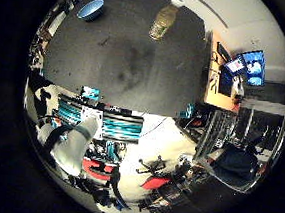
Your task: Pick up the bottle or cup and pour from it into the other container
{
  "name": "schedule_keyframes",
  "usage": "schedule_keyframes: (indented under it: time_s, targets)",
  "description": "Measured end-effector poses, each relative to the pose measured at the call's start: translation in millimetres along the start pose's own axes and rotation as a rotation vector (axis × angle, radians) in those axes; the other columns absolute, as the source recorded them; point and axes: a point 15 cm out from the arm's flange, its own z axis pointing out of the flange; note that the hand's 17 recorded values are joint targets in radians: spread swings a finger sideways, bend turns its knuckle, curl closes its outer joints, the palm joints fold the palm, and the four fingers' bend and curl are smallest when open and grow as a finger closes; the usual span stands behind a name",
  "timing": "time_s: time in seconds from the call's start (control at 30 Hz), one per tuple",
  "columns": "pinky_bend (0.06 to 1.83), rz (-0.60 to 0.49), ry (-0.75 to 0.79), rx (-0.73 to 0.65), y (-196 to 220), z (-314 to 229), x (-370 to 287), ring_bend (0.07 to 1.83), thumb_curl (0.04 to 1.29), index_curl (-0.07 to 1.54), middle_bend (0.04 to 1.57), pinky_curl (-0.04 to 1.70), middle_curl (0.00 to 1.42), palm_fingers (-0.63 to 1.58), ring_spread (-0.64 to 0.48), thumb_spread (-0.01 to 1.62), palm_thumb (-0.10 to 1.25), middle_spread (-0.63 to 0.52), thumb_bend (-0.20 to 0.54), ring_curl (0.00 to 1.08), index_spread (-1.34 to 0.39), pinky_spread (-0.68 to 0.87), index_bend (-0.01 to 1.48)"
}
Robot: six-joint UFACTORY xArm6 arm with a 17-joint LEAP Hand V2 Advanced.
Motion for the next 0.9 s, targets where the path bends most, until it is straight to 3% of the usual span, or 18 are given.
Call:
schedule_keyframes:
  time_s: [0.2,0.9]
  targets:
    - [0.56,-0.005,-0.089,0.036,-18,6,-10,0.19,0.40,0.35,0.19,0.03,0.33,0.22,0.17,0.99,0.80,-0.03,-0.033,0.20,-0.39,0.43,0.17]
    - [0.74,0.292,-0.421,0.418,-63,-30,59,0.32,0.36,0.26,0.25,0.04,0.35,0.15,0.20,1.00,0.64,0.05,-0.029,0.26,-0.28,0.44,0.15]
